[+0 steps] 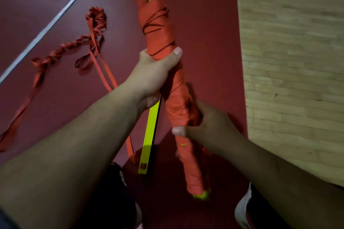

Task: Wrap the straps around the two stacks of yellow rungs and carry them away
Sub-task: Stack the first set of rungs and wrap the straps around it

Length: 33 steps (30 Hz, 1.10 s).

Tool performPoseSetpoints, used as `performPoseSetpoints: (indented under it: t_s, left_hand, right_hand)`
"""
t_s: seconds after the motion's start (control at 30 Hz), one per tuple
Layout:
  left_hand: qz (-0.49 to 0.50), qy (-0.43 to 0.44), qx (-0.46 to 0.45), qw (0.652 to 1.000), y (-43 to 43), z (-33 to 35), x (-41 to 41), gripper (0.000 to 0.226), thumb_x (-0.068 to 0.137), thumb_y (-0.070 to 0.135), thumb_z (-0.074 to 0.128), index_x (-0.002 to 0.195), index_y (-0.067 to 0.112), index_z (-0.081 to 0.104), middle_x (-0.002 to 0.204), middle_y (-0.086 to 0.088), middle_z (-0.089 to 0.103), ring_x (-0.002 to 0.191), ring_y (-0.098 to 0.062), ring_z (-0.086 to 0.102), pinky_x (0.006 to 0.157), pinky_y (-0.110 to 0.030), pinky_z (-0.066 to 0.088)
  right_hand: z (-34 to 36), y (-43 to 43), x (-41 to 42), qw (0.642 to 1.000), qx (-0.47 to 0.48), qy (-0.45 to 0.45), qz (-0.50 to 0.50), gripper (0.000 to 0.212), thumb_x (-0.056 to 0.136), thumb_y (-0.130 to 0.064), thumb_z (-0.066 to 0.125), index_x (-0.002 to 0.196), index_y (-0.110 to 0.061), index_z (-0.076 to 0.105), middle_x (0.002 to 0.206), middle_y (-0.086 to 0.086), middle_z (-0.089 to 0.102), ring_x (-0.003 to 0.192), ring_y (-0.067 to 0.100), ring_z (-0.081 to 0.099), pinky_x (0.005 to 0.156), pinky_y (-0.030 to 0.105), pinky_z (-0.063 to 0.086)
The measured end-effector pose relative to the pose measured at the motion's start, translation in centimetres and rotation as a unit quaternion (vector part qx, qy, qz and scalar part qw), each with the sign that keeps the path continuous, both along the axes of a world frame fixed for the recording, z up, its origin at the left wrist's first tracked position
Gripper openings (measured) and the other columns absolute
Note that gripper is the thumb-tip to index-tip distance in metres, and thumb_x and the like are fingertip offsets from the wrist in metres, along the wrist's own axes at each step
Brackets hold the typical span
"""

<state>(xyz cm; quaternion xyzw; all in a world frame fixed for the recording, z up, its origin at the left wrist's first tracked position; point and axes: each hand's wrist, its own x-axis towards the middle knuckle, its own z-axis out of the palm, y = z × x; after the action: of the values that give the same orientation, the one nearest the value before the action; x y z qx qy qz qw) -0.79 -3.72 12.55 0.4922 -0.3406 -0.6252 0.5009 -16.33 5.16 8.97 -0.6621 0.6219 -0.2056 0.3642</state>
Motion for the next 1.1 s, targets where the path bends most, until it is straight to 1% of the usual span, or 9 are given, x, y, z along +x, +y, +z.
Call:
performPoseSetpoints:
  t_s: [0.13,0.3,0.37,0.5,0.63,0.73,0.83,0.93,1.1]
  left_hand:
    - [-0.100,0.056,-0.001,0.993,0.1,0.3,0.7,0.067,0.070,0.004,0.068,0.133,0.004,0.047,0.089,-0.008,0.067,0.077,-0.019,0.068,0.072,-0.035,0.057]
    - [-0.235,0.147,0.026,0.961,1.0,-1.3,1.5,0.080,0.062,0.038,0.090,0.128,0.009,0.056,0.111,-0.010,0.071,0.101,-0.023,0.069,0.085,-0.038,0.059]
    - [-0.227,0.174,0.039,0.957,1.4,-1.3,0.8,0.063,0.072,0.041,0.081,0.122,0.010,0.058,0.105,-0.010,0.073,0.097,-0.025,0.071,0.089,-0.040,0.057]
    - [-0.130,0.106,0.074,0.983,0.9,-0.4,0.7,0.025,0.091,0.035,0.061,0.093,0.011,0.065,0.077,-0.007,0.065,0.065,-0.020,0.064,0.069,-0.034,0.057]
    - [-0.110,0.004,0.057,0.992,0.9,0.1,0.5,0.016,0.090,0.027,0.067,0.091,0.011,0.061,0.076,-0.009,0.061,0.062,-0.020,0.065,0.061,-0.031,0.054]
    - [-0.151,-0.008,0.046,0.987,1.1,0.5,0.7,0.022,0.084,0.026,0.072,0.097,0.011,0.064,0.076,-0.007,0.066,0.063,-0.020,0.067,0.065,-0.030,0.054]
    - [-0.172,-0.007,0.048,0.984,0.8,0.8,1.5,0.036,0.074,0.030,0.070,0.103,0.011,0.064,0.076,-0.006,0.068,0.063,-0.020,0.068,0.060,-0.027,0.056]
    - [-0.151,-0.032,0.031,0.987,0.8,0.9,1.7,0.022,0.082,0.024,0.072,0.097,0.011,0.065,0.075,-0.006,0.064,0.063,-0.021,0.067,0.060,-0.030,0.055]
    - [-0.075,-0.052,0.019,0.996,0.9,1.0,0.7,0.010,0.092,0.018,0.067,0.091,0.010,0.062,0.072,-0.008,0.059,0.055,-0.018,0.061,0.055,-0.029,0.052]
  right_hand:
    - [0.4,0.0,-0.5,0.995,0.024,-0.096,0.031,0.030,0.073,-0.028,0.086,0.093,-0.022,0.064,0.077,-0.014,0.070,0.064,0.000,0.060,0.062,0.020,0.049]
    - [1.2,0.4,-0.8,0.931,0.154,-0.318,0.097,0.032,0.076,-0.005,0.082,0.099,-0.011,0.061,0.075,-0.004,0.070,0.066,0.007,0.063,0.058,0.024,0.053]
    - [1.4,0.4,-0.7,0.931,0.165,-0.307,0.103,0.033,0.074,-0.017,0.084,0.098,-0.013,0.061,0.073,0.001,0.068,0.059,0.015,0.060,0.051,0.027,0.049]
    - [1.2,-0.1,-0.6,0.975,0.107,-0.181,0.068,0.044,0.074,-0.041,0.084,0.100,-0.013,0.063,0.076,0.007,0.068,0.054,0.012,0.058,0.051,0.033,0.050]
    - [1.3,-0.9,-1.3,0.988,0.077,-0.074,0.115,0.068,0.056,-0.073,0.074,0.094,-0.018,0.062,0.089,0.007,0.071,0.078,0.025,0.066,0.075,0.047,0.056]
    - [1.7,-0.8,-1.5,0.958,0.160,-0.182,0.152,0.061,0.057,-0.069,0.081,0.088,-0.018,0.068,0.085,0.012,0.072,0.077,0.022,0.062,0.080,0.050,0.054]
    - [2.1,-0.5,-1.5,0.910,0.237,-0.294,0.172,0.007,0.075,-0.030,0.077,0.070,-0.032,0.074,0.070,-0.001,0.072,0.070,0.025,0.065,0.073,0.042,0.051]
    - [2.0,-0.1,-1.4,0.899,0.252,-0.318,0.162,0.013,0.081,-0.019,0.071,0.069,-0.024,0.071,0.070,0.009,0.069,0.066,0.024,0.067,0.075,0.043,0.050]
    - [1.3,-0.3,-0.8,0.963,0.126,-0.221,0.093,0.043,0.088,-0.052,0.066,0.076,-0.011,0.066,0.070,0.009,0.066,0.062,0.014,0.058,0.063,0.036,0.048]
